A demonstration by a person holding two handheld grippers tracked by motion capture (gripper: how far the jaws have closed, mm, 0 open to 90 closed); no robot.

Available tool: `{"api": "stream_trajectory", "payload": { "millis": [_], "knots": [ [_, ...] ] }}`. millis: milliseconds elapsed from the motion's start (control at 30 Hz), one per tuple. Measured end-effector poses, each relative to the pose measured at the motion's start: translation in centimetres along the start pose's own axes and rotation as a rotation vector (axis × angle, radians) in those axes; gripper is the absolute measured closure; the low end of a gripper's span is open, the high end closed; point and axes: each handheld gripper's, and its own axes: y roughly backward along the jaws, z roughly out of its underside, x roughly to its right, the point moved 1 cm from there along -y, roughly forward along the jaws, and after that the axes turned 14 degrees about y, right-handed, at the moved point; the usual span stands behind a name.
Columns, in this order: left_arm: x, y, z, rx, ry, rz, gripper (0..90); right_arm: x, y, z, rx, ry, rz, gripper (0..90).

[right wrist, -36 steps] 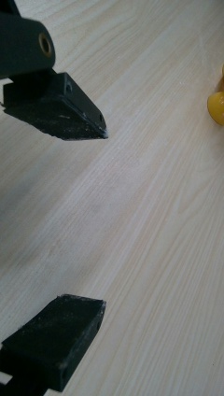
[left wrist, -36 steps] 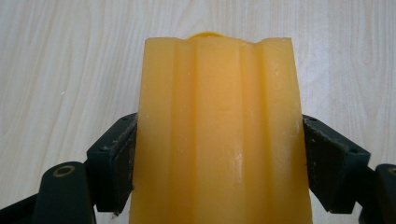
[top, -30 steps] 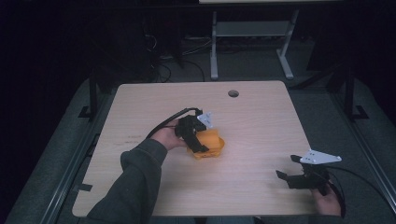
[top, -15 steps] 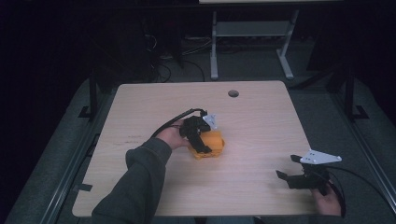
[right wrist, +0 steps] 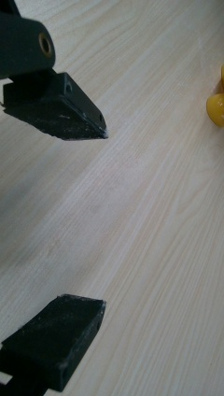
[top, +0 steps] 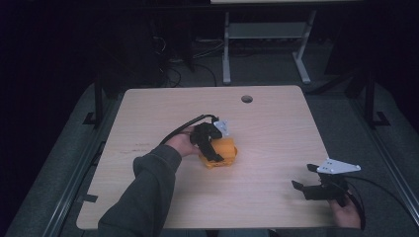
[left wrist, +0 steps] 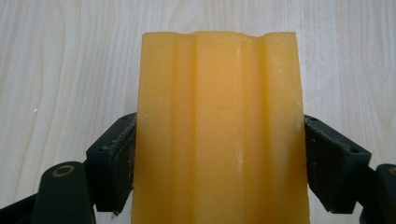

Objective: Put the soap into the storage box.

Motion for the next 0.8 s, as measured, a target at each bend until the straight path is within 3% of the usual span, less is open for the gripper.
{"api": "stream_trajectory", "payload": {
  "millis": [300,800],
  "knots": [
    [-0.10,0.19,0.08,-0.010,0.023,-0.003,19.9,-0.02,-0.10,-0.02,-0.002,0.002,-0.001,13.9],
    [0.01,0.52,0.06,-0.009,-0.002,-0.036,20.2,-0.10,-0.12,-0.06,-0.004,0.000,-0.003,13.9]
  ]
}}
